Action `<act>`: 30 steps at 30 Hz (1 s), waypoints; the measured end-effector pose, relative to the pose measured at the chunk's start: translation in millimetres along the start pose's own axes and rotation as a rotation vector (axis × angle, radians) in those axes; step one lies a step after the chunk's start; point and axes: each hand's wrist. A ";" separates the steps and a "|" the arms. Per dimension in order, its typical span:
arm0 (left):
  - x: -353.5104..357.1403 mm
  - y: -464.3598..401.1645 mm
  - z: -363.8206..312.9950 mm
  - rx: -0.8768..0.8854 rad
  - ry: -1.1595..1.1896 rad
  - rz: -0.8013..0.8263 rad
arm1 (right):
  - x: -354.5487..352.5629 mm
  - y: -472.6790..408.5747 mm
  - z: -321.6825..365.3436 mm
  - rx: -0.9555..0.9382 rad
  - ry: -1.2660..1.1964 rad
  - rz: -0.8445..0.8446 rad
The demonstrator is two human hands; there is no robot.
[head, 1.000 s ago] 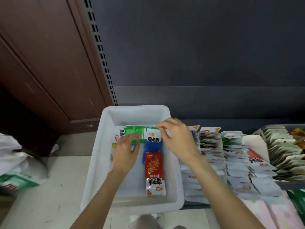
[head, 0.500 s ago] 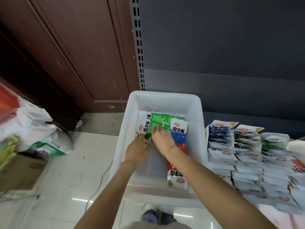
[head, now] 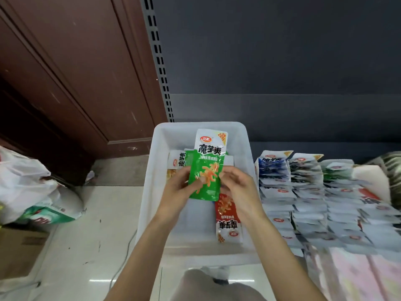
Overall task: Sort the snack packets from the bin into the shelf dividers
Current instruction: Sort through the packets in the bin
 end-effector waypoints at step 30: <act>281.6 -31.2 -2.7 0.982 -1.526 0.582 | -305.0 12.6 122.8 -0.769 0.900 -0.611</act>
Point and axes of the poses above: each hand's wrist, its own y-axis away from the middle knuckle, its own x-axis out of the palm, z = x × y, and after that the axes turned 3 degrees about -z, right-handed
